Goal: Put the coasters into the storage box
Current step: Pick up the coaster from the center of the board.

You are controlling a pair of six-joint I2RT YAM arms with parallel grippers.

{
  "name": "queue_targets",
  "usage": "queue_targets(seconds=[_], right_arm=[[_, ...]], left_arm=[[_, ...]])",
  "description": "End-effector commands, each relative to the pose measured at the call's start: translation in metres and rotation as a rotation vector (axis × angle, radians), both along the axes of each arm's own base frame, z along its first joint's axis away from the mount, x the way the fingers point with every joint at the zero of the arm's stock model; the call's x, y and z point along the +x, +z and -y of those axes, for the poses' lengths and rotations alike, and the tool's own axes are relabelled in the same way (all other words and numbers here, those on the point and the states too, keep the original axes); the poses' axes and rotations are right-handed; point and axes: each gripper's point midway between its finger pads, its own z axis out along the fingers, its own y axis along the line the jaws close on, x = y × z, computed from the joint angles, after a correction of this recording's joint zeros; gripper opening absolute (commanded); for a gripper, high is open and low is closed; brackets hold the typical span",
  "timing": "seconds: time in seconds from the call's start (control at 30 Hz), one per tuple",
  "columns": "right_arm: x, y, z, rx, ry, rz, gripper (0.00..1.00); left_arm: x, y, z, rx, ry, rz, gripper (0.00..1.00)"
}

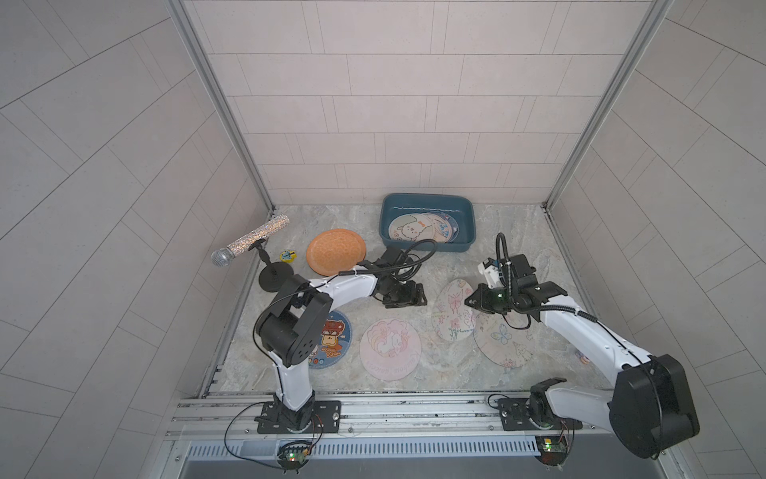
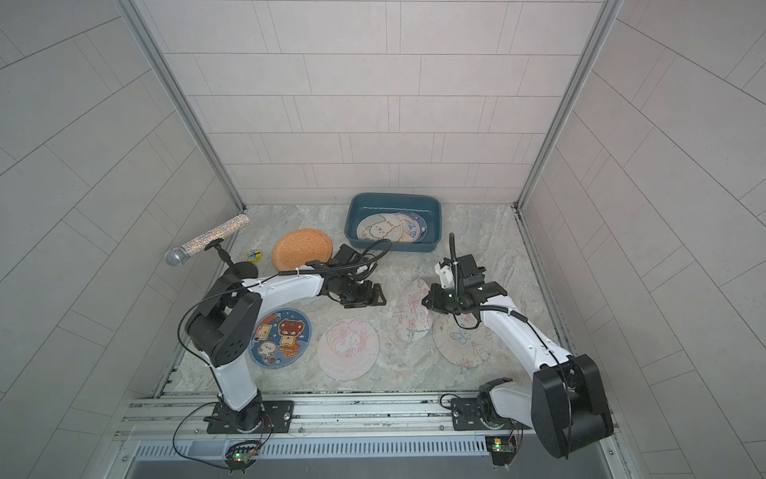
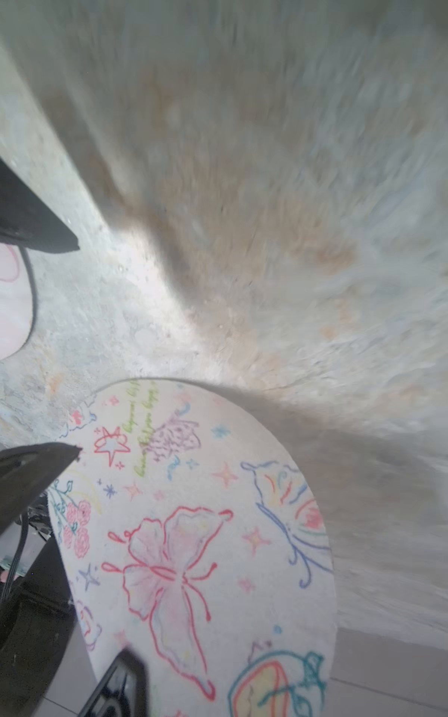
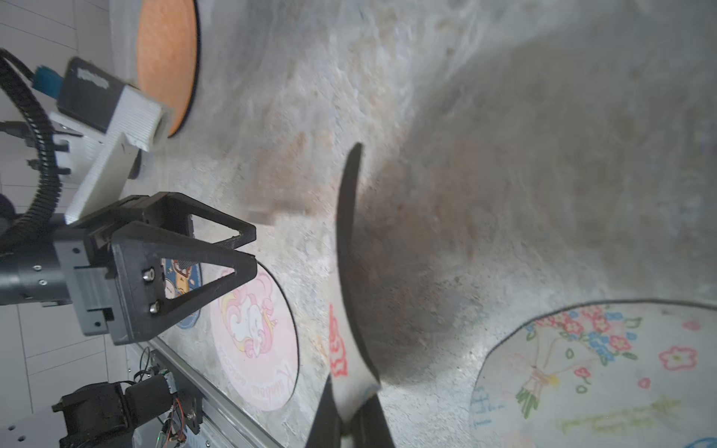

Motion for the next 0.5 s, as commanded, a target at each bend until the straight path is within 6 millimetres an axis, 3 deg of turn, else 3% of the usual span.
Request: queue_targets(seconds=[0.0,0.27,0.47], right_arm=[[0.015,0.027,-0.005,0.021,0.009,0.050,0.00],[0.077,0.085,-0.014,0.043,0.005,0.206,0.00],[0.135,0.114,-0.027,0.085,-0.004,0.303,0.00]], left_arm=[[0.012,0.017,-0.013,-0.054,0.061,0.044,0.85],[0.018,0.028,-0.047,-0.075,0.137,0.067,0.89],[0.016,0.030,-0.064,-0.077,0.173,0.073,0.91]])
